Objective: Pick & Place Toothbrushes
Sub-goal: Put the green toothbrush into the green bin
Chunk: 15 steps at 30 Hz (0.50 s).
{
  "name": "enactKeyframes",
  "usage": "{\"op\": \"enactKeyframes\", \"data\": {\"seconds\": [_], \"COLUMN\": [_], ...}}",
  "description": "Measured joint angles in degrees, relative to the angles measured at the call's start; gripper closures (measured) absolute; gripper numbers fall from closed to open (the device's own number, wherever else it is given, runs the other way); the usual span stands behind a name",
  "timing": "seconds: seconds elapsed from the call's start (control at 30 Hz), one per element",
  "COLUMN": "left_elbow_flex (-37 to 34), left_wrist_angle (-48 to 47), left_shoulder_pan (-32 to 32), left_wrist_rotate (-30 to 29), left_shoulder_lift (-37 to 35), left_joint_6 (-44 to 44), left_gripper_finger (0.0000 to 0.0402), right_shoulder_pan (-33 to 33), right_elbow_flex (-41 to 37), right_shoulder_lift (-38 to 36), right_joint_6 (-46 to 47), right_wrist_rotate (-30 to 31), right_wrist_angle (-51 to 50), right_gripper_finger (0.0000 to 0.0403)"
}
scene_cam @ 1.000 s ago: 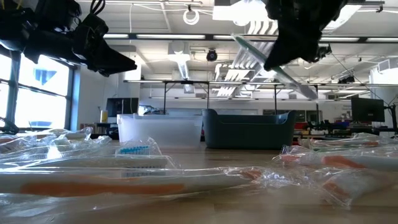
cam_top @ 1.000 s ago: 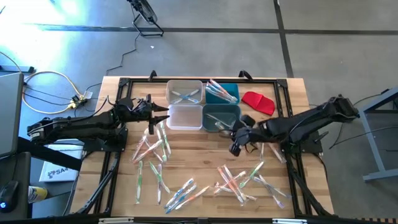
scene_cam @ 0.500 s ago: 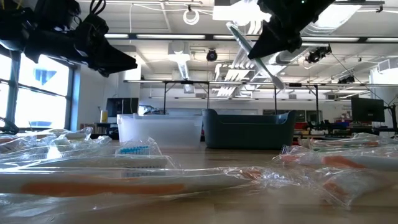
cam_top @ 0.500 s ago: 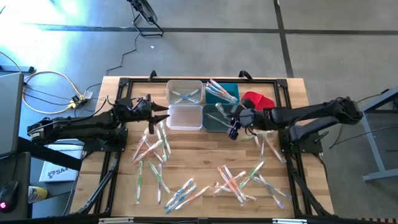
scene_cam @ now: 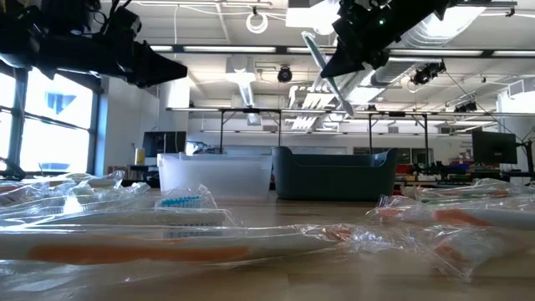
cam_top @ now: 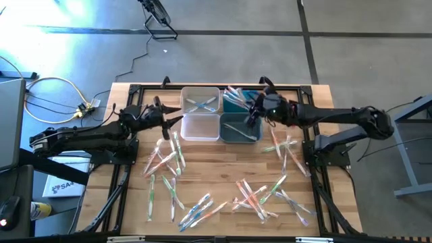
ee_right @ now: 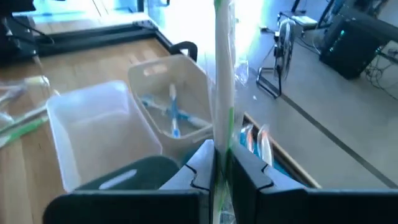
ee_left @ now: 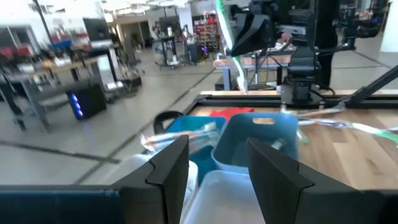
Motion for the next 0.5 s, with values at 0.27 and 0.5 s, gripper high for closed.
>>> {"op": "enactKeyframes", "data": {"seconds": [0.27,0.5], "left_elbow_flex": [0.0,0.0], "left_wrist_angle": [2.9,2.9], "left_shoulder_pan": [0.0,0.0], "left_wrist_rotate": [-0.2,-0.2], "left_shoulder_lift": [0.0,0.0], "left_joint_6": [5.7,4.4], "left_gripper_finger": [0.0245,0.0245], "right_shoulder_pan": [-5.9,-5.7], "right_elbow_flex": [0.0,0.0], "right_shoulder_lift": [0.0,0.4], "right_joint_6": [-0.6,1.4], "right_wrist_rotate": [-11.8,-20.2], "right_wrist_angle": [5.7,5.4], "right_gripper_finger": [0.0383,0.0387]}}
